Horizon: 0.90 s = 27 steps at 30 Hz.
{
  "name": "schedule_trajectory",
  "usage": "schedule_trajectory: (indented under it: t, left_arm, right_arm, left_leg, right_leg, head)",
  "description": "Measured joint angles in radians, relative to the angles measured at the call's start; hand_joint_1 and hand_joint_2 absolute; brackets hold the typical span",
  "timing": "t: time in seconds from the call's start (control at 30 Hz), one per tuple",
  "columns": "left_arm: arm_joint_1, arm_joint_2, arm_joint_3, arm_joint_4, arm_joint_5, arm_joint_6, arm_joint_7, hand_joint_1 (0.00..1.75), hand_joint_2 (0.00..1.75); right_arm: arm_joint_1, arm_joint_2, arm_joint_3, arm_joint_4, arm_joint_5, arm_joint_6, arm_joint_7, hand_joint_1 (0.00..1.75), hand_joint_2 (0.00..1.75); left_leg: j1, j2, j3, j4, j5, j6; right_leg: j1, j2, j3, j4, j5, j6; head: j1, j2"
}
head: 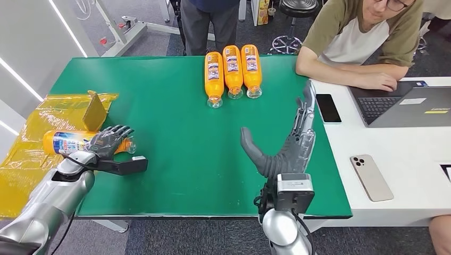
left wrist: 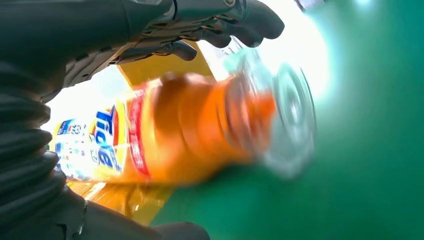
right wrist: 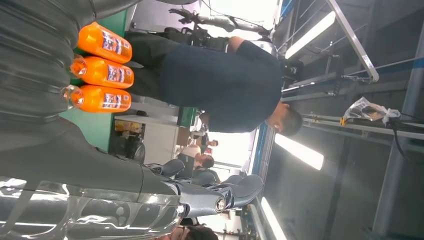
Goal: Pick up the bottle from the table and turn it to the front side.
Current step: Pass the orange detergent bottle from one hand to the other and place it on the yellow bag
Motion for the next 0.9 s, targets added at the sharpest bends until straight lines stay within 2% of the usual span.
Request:
schedule_trajectory:
  t: [0.17, 0.27, 0.37, 0.47, 0.63, 0.77, 0.9]
  left_arm:
    - [0.007, 0.003, 0.048, 0.0, 0.058, 0.131, 0.0, 0.0, 1.75]
    - [0.014, 0.004, 0.091, -0.005, 0.111, 0.297, -0.014, 0.0, 1.75]
    - [0.015, 0.008, 0.15, -0.02, 0.165, 0.433, -0.052, 0.0, 1.75]
    - [0.017, 0.014, 0.211, -0.041, 0.229, 0.513, -0.114, 0.0, 1.75]
    - [0.036, 0.022, 0.341, -0.13, 0.381, 0.59, -0.278, 0.0, 1.75]
    - [0.05, 0.024, 0.412, -0.186, 0.4, 0.593, -0.301, 0.0, 1.75]
    - [0.059, 0.024, 0.441, -0.211, 0.401, 0.593, -0.304, 0.0, 1.75]
  right_arm:
    - [-0.004, 0.0, 0.001, 0.015, 0.0, 0.0, 0.0, 0.0, 1.75]
    - [-0.004, 0.0, 0.002, 0.023, -0.008, 0.0, -0.005, 0.0, 1.75]
    - [-0.004, -0.001, 0.003, 0.032, -0.02, 0.0, -0.017, 0.0, 1.75]
    - [-0.001, -0.002, 0.003, 0.04, -0.03, 0.0, -0.035, 0.0, 1.75]
    - [0.024, -0.009, 0.003, 0.044, -0.047, 0.0, -0.071, 0.0, 1.75]
    - [0.036, -0.015, 0.003, 0.044, -0.052, 0.0, -0.076, 0.0, 1.75]
    - [0.041, -0.018, 0.003, 0.044, -0.052, 0.0, -0.076, 0.0, 1.75]
  left_leg:
    - [0.0, 0.0, 0.0, 0.0, 0.0, 0.0]
    - [0.0, 0.0, 0.0, 0.0, 0.0, 0.0]
    - [0.0, 0.0, 0.0, 0.0, 0.0, 0.0]
    - [0.0, 0.0, 0.0, 0.0, 0.0, 0.0]
    - [0.0, 0.0, 0.0, 0.0, 0.0, 0.0]
    - [0.0, 0.0, 0.0, 0.0, 0.0, 0.0]
    - [0.0, 0.0, 0.0, 0.0, 0.0, 0.0]
  right_leg:
    - [0.0, 0.0, 0.0, 0.0, 0.0, 0.0]
    - [0.0, 0.0, 0.0, 0.0, 0.0, 0.0]
    - [0.0, 0.0, 0.0, 0.0, 0.0, 0.0]
    - [0.0, 0.0, 0.0, 0.0, 0.0, 0.0]
    - [0.0, 0.0, 0.0, 0.0, 0.0, 0.0]
    - [0.0, 0.0, 0.0, 0.0, 0.0, 0.0]
    - [0.0, 0.0, 0.0, 0.0, 0.0, 0.0]
  head:
    - [0.0, 0.0]
    - [0.0, 0.0]
    - [0.0, 0.0]
    - [0.0, 0.0]
    - [0.0, 0.0]
    - [0.0, 0.0]
    - [0.0, 0.0]
